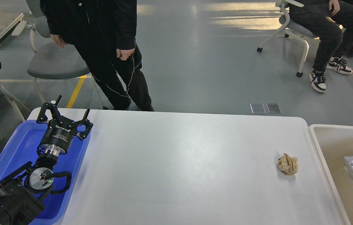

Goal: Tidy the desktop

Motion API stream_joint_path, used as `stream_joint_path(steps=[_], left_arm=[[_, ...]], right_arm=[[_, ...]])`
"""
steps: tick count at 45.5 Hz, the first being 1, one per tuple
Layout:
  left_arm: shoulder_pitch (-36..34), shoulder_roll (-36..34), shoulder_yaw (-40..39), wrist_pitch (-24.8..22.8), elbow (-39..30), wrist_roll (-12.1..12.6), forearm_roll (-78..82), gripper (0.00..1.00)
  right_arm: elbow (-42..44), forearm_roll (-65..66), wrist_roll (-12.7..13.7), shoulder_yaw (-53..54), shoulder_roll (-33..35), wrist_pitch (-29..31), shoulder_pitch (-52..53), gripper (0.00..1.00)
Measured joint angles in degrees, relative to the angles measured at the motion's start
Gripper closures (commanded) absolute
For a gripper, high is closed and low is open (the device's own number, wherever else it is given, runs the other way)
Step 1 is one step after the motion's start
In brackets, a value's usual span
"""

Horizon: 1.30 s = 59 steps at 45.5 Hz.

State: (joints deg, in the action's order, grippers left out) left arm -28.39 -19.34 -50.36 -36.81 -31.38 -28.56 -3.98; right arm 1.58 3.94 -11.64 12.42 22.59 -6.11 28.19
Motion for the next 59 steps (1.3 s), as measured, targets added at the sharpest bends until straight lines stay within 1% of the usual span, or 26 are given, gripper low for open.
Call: stream_joint_path(steps=[2, 4, 7, 11, 13, 14, 16, 17, 24, 37, 59], left_arm=[[0.0, 0.0, 0.0, 0.0, 0.0, 0.0, 0.0, 0.0], [0.0, 0.0, 0.0, 0.0, 0.0, 0.0, 0.0, 0.0], [0.0, 0.0, 0.0, 0.0, 0.0, 0.0, 0.0, 0.0], [0.0, 0.0, 0.0, 0.0, 0.0, 0.0, 0.0, 0.0], [0.0, 0.0, 0.0, 0.0, 0.0, 0.0, 0.0, 0.0], [0.0, 0.0, 0.0, 0.0, 0.0, 0.0, 0.0, 0.0], [0.0, 0.0, 0.0, 0.0, 0.0, 0.0, 0.0, 0.0], [0.0, 0.0, 0.0, 0.0, 0.0, 0.0, 0.0, 0.0], [0.0, 0.0, 0.0, 0.04, 0.0, 0.0, -0.04, 0.0], [0.0, 0.0, 0.0, 0.04, 0.0, 0.0, -0.04, 0.0], [0.0, 0.0, 0.0, -0.01, 0.0, 0.0, 0.0, 0.0]], right_arm=[[0.01, -0.06, 0.23, 0.05, -0.03, -0.13, 0.04, 0.73], [0.04, -0.1, 0.39, 0.09, -0.06, -0.22, 0.07, 0.64], [0.05, -0.13, 0.59, 0.14, -0.09, -0.31, 0.13, 0.54], [0.06, -0.17, 0.73, 0.2, -0.12, -0.45, 0.16, 0.33], [0.09, -0.18, 0.78, 0.22, -0.13, -0.54, 0.19, 0.28], [0.12, -0.2, 0.81, 0.23, -0.13, -0.62, 0.2, 0.24], [0.13, -0.21, 0.84, 0.29, -0.14, -0.79, 0.21, 0.07], [0.13, -0.21, 0.86, 0.37, -0.15, -1.01, 0.22, 0.02], [0.15, -0.23, 0.95, 0.84, -0.14, -2.54, 0.44, 0.0], [0.15, -0.12, 0.98, 0.4, -0.16, -3.5, 1.82, 0.0], [0.08, 0.6, 0.94, -0.07, -0.48, -2.04, 8.43, 0.0]])
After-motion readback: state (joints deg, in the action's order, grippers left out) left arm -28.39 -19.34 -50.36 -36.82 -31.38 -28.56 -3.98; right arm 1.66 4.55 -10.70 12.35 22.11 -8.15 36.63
